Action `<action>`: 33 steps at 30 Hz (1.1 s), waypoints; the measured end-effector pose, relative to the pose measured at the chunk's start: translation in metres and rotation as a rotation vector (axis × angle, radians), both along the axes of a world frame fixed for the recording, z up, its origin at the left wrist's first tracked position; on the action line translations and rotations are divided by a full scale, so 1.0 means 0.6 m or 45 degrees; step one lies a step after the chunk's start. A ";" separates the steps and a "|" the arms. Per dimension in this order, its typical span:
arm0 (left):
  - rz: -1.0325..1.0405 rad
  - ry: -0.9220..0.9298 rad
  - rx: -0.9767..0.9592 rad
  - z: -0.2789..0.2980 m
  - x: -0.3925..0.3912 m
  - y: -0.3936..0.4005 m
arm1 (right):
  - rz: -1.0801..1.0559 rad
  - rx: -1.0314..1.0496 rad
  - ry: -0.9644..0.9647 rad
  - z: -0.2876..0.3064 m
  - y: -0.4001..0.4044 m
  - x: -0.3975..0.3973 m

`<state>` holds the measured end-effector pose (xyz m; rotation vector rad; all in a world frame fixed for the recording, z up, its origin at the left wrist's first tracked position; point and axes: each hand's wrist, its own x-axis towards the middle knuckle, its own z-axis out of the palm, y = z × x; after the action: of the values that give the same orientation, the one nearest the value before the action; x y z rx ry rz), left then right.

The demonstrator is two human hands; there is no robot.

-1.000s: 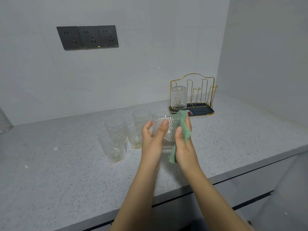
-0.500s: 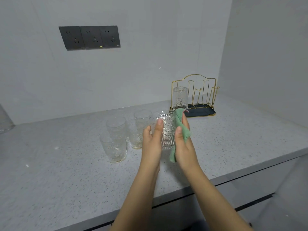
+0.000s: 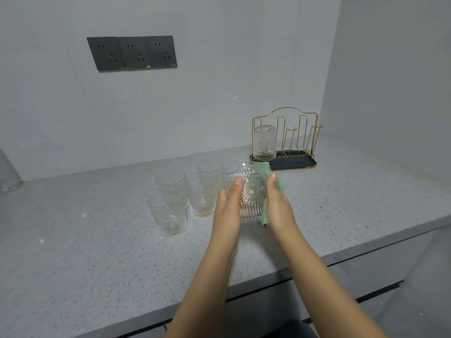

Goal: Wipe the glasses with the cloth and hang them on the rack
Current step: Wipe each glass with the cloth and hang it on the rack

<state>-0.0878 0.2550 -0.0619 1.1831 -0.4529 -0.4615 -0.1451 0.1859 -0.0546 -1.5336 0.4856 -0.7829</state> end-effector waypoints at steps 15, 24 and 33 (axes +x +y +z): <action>-0.307 -0.148 0.059 0.000 0.009 0.013 | -0.138 0.016 -0.027 0.025 -0.008 0.000; -0.771 -0.028 0.258 0.017 0.070 0.030 | 0.203 -0.594 0.374 0.076 -0.040 -0.036; -1.189 0.170 0.181 0.024 0.079 0.025 | 1.245 -0.606 0.723 0.097 -0.070 -0.047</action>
<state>-0.0403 0.2698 -0.0476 1.0125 -0.8616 -1.3837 -0.1731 0.1440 0.0038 -2.1499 -0.1059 0.3420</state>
